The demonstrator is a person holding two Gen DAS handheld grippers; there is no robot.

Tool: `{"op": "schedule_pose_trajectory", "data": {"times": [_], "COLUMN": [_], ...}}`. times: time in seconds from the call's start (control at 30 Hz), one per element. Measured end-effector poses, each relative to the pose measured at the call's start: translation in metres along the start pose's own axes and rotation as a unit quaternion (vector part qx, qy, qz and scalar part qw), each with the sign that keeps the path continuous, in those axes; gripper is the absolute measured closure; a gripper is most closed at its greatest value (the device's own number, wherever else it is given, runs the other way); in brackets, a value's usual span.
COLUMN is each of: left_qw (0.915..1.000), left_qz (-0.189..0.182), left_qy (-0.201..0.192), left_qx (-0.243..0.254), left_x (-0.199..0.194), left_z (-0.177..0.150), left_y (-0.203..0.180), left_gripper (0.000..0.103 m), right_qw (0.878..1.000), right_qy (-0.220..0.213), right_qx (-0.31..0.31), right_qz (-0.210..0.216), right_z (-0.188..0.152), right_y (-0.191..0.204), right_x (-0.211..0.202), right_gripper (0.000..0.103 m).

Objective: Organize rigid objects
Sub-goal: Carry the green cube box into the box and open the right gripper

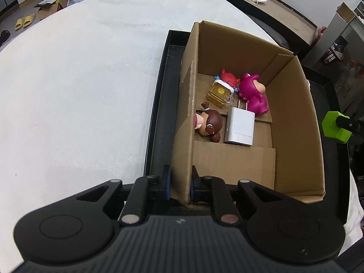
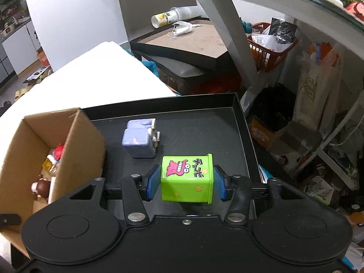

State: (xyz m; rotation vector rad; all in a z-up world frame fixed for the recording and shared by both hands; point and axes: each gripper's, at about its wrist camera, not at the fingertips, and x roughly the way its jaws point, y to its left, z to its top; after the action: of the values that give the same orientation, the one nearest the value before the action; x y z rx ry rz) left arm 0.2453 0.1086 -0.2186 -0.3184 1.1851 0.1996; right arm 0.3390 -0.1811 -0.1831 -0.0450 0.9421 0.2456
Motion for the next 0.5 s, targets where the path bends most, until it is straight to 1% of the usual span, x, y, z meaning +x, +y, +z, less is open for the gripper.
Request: {"op": "schedule_pose_trajectory", "data": {"times": [0.2,0.5], "left_qw": [1.0,0.9999], "left_qz": [-0.002,-0.008], "left_qy": [0.001,0.001], "left_qx": [-0.004,-0.01], "left_x": [-0.001,-0.002], "left_z": [0.0,0.002], "left_y": [0.0,0.002], "left_gripper": [0.088,0.088], "right_qw": [1.0,0.999], "right_qy": [0.001,-0.014], "right_qx": [-0.01,-0.031], "right_qz": [0.012,0.039], "right_z": [0.004,0.02], "right_y": [0.013,0.038], "right_x": [-0.017,-0.038], "right_gripper": [0.055,0.055]}}
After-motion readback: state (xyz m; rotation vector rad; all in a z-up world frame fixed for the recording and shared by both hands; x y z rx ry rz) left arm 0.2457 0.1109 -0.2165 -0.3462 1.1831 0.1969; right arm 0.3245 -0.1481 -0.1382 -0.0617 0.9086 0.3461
